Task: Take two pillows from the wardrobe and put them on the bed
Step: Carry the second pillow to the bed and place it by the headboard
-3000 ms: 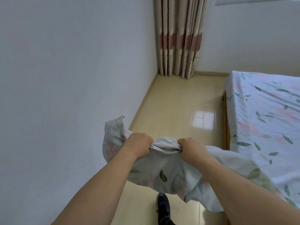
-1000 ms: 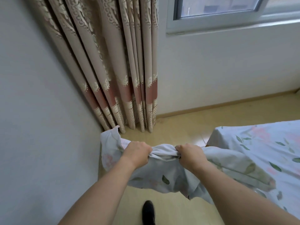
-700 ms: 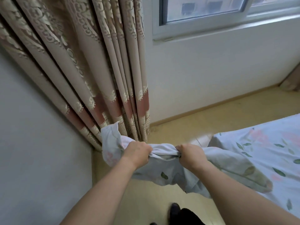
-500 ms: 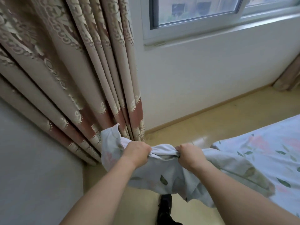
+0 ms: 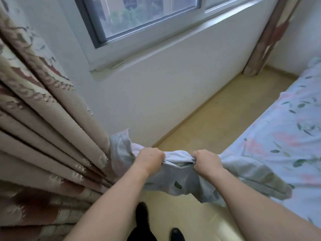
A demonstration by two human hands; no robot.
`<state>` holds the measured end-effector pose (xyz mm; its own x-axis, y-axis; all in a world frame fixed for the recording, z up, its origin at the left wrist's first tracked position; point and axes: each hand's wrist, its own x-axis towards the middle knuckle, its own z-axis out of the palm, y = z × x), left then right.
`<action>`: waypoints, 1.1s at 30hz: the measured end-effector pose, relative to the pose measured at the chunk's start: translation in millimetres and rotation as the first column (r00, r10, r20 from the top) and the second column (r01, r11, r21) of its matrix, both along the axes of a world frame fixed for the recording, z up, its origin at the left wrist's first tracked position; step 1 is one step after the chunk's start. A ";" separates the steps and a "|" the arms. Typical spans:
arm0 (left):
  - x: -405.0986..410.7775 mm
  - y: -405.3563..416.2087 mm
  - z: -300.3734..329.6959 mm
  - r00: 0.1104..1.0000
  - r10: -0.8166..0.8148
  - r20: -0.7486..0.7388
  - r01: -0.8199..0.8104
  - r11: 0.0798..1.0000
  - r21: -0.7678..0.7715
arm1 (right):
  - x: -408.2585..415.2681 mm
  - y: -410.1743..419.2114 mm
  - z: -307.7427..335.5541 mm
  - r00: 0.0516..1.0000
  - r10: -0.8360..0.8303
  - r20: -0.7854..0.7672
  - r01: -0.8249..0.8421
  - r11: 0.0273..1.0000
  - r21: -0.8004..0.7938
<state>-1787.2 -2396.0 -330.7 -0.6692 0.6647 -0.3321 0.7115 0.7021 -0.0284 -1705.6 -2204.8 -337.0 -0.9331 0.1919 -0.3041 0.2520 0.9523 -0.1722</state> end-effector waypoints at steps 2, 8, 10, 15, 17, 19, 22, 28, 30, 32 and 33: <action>-39.0 22.6 0.1 0.996 -0.090 0.003 0.090 0.996 -0.007 | -22.6 13.2 0.3 0.995 -0.103 0.007 0.103 0.995 -0.004; -136.5 86.4 12.0 0.931 -0.365 -0.016 0.365 0.930 0.040 | -74.3 43.1 9.5 0.919 -0.393 -0.016 0.393 0.919 0.003; -162.0 109.2 18.3 0.895 -0.445 -0.032 0.446 0.893 0.061 | -88.7 53.7 13.3 0.880 -0.475 -0.012 0.475 0.880 0.008; -219.8 167.8 21.9 0.804 -0.591 -0.057 0.594 0.802 0.066 | -123.6 85.8 15.5 0.779 -0.627 -0.001 0.627 0.779 -0.011; -236.7 194.5 18.9 0.775 -0.629 -0.060 0.632 0.773 0.057 | -135.1 102.7 11.7 0.749 -0.662 0.010 0.662 0.749 -0.019; -253.4 226.6 12.9 0.751 -0.659 -0.042 0.661 0.750 0.033 | -149.6 126.0 4.7 0.720 -0.693 0.034 0.693 0.720 -0.023; -280.1 282.8 4.3 0.732 -0.681 -0.026 0.681 0.732 0.005 | -174.5 173.4 -7.7 0.673 -0.736 0.072 0.739 0.672 -0.042; -332.7 386.0 13.3 0.713 -0.701 -0.022 0.701 0.713 -0.009 | -225.0 269.2 -1.4 0.637 -0.769 0.050 0.770 0.635 -0.060; -349.6 417.4 19.2 0.700 -0.713 -0.040 0.713 0.701 0.000 | -240.8 299.0 4.9 0.629 -0.776 0.044 0.777 0.627 -0.057; -365.7 446.2 23.7 0.690 -0.722 -0.050 0.723 0.690 0.016 | -256.4 325.9 10.6 0.624 -0.781 0.036 0.781 0.622 -0.046; -375.9 463.4 24.0 0.686 -0.726 -0.049 0.727 0.686 0.020 | -266.2 342.2 12.5 0.620 -0.784 0.032 0.784 0.619 -0.044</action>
